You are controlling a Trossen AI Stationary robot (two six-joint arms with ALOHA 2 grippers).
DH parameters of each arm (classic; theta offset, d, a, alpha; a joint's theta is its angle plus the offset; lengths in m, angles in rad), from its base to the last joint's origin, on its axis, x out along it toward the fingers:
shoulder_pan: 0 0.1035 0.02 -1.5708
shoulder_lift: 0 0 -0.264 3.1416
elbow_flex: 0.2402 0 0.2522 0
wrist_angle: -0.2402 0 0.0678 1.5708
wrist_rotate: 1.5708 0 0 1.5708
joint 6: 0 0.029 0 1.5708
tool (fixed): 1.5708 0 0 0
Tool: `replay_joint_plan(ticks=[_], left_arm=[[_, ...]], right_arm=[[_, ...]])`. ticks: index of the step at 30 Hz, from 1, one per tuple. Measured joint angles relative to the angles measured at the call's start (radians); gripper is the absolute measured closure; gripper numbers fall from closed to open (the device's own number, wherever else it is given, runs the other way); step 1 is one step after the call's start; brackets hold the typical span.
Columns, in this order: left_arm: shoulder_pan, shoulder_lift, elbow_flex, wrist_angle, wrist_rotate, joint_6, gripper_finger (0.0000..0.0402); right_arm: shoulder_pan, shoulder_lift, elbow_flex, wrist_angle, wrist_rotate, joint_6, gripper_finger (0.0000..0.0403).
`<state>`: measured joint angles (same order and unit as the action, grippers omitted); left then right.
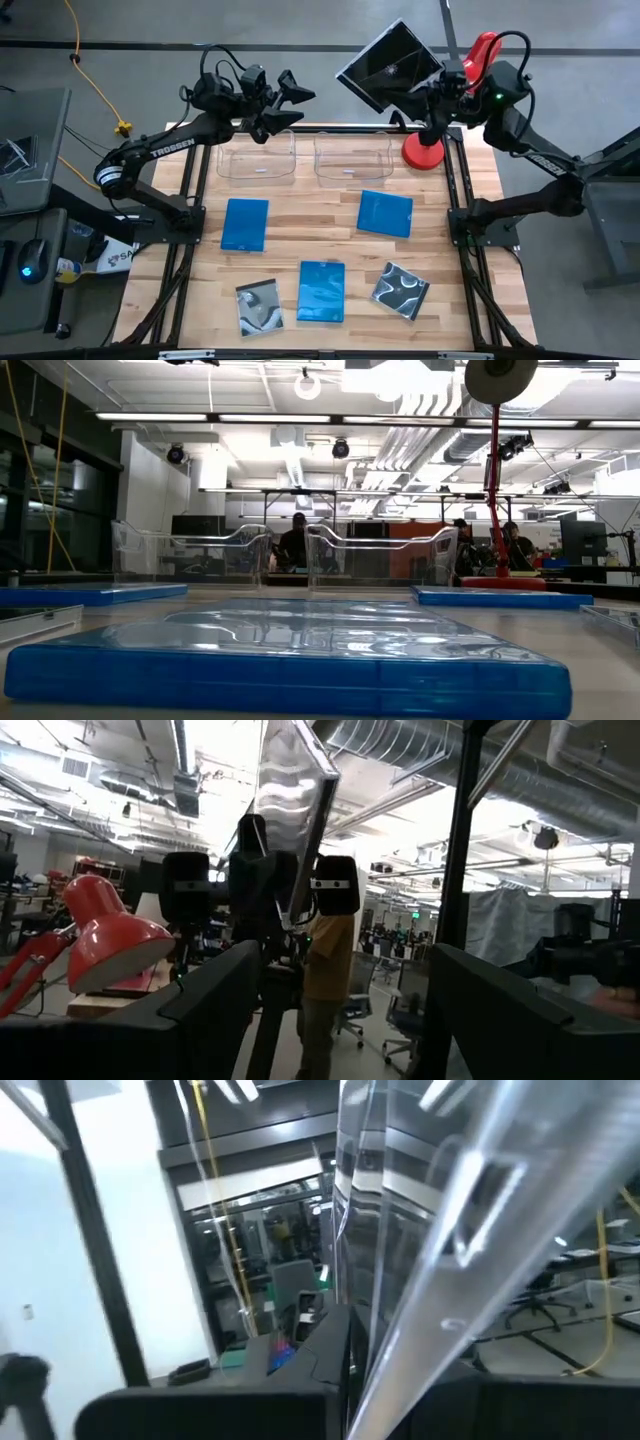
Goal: Pick & place jewel cases by type
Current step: Put the top black CD case into the right transparent bin
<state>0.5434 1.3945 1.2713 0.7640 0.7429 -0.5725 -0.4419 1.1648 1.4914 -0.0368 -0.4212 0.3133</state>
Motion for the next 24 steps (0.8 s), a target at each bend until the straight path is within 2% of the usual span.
replay_joint_plan(ticks=[3, 6, 12, 16, 19, 24], left_arm=[[0.0, 0.0, 0.0, 0.0, 0.0, 0.0, 0.011], [0.0, 0.0, 0.0, 0.0, 0.0, 0.0, 0.011], [0.0, 0.0, 0.0, -0.005, 0.0, 0.0, 0.011], [0.0, 0.0, 0.0, -0.005, -0.001, 0.0, 0.011], [0.0, 0.0, 0.0, -0.007, -0.001, 0.0, 0.011], [0.0, 0.0, 0.0, -0.008, 0.0, -0.001, 0.011]], right_arm=[[0.0, 0.0, 0.0, 0.002, -0.098, 0.018, 0.0387], [0.001, 0.001, -0.001, 0.031, -0.25, 0.055, 0.0387], [0.062, 0.001, -0.002, 0.242, -0.61, 0.189, 0.0387], [0.157, 0.001, -0.002, 0.41, -0.814, 0.206, 0.0387], [0.236, -0.002, -0.002, 0.539, -0.891, 0.203, 0.0387], [0.342, -0.009, -0.002, 0.633, -0.926, 0.152, 0.0387]])
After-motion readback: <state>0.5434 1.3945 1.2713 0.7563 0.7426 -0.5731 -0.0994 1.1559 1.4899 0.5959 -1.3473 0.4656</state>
